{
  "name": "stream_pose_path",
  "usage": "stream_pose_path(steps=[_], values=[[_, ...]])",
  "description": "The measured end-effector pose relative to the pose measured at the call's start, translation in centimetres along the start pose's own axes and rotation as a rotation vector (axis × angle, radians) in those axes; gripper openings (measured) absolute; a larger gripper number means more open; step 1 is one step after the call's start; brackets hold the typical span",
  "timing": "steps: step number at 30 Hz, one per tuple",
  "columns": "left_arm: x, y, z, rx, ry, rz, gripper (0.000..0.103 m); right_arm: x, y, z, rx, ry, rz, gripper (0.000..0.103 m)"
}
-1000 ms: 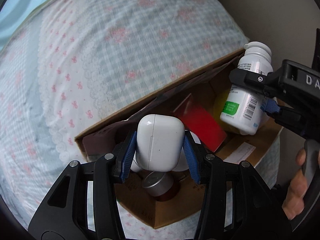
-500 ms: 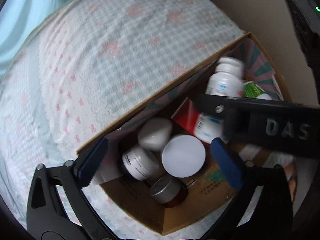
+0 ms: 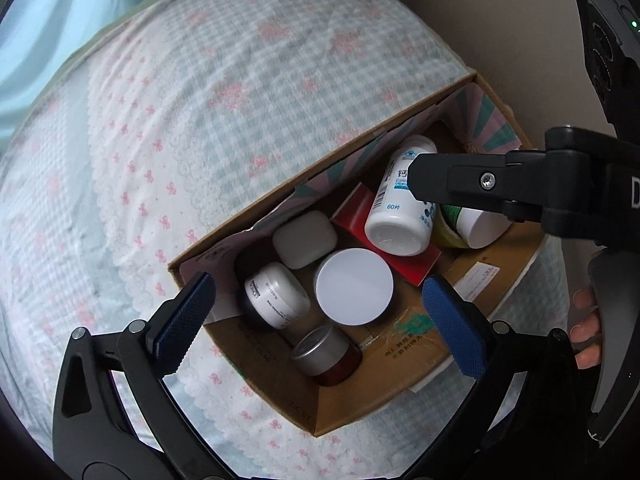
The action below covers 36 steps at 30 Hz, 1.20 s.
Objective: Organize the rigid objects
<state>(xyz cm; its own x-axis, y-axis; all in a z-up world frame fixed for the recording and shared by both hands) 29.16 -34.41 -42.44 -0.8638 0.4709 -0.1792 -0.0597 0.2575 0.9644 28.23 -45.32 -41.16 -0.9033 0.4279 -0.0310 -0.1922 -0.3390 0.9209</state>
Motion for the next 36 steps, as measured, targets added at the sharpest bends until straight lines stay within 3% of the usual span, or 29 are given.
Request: stream_pose_path(steps=[11,20,23,31,36], values=[[1.3,8.0,0.4,-0.009,0.008,-0.108,0.103,1.8,5.3,3.0,0.007,0.038,-0.091,0.103],[5.3,19.6,3.3,-0.029,0.051,-0.268,0.103,6.5,13.4,10.0,0.038,0.182,-0.213,0.103],[7.1,24.5,5.0,-0.057,0.094,-0.342,0.103,8.6,17.0,13.2,0.059,0.271,-0.282,0.103],[13.0,38.3,8.8,-0.176,0.194,-0.618,0.103,14.6,27.3,20.6,0.089,0.453,-0.572,0.103],[17.1,42.7,10.1,-0.221,0.243,-0.732,0.103,18.1,30.2,22.0,0.126,0.510,-0.704,0.103]])
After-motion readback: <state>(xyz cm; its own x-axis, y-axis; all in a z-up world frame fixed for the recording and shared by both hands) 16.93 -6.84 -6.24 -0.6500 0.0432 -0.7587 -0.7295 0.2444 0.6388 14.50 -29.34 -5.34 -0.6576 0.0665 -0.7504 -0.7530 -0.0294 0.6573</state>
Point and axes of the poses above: each gripper's, at about its wrist camera, not at the fingertips, and y roughly against the way its jaws point, z to its left, x to its underside, the point moved 8 cm from there along -y, roughly the way its jaws point, and after that the axes turned 5 degrees about x, right-handed, at the moved point
